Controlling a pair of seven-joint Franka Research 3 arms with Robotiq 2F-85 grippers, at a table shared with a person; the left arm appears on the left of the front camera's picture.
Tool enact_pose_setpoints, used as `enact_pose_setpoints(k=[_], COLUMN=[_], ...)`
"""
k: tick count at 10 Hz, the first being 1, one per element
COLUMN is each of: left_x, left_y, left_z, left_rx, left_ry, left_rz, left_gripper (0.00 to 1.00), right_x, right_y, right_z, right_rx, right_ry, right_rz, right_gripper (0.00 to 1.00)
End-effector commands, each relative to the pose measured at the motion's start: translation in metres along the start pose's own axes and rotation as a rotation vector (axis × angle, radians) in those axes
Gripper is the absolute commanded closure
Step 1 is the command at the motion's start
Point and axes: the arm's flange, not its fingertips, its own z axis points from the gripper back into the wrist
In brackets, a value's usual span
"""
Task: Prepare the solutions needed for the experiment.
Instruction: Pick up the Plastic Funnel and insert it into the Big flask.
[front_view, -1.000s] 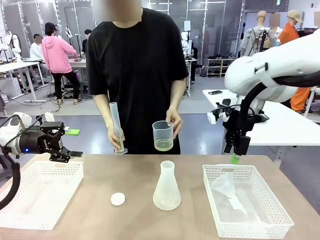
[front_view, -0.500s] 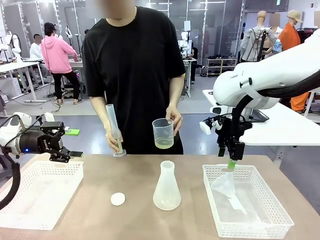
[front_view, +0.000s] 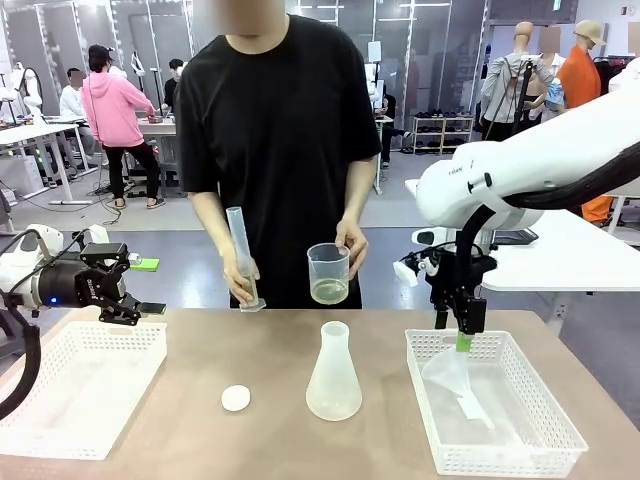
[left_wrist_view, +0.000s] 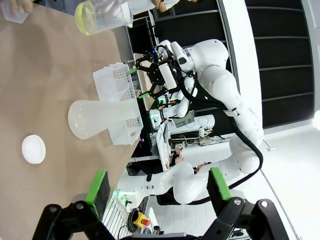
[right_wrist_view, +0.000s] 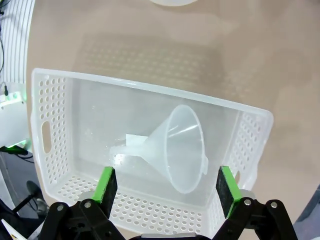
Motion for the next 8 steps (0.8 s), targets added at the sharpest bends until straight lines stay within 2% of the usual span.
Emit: enact_pose_setpoints(k=[1, 8], left_x=[0.000, 0.000], left_y=[0.000, 0.000], left_z=[0.000, 0.000], left_rx=[-0.001, -0.001], left_ry=[-0.001, -0.001], left_rz=[-0.008, -0.008], left_gripper=[0.00, 0.00], right_x=[0.000, -0.006], right_y=[-0.006, -0.012], right_z=[-0.007, -0.037], right_rx=[0.057, 0.176], right_ry=[0.026, 0.023], right_rz=[0.034, 0.084], right_gripper=[0.00, 0.00])
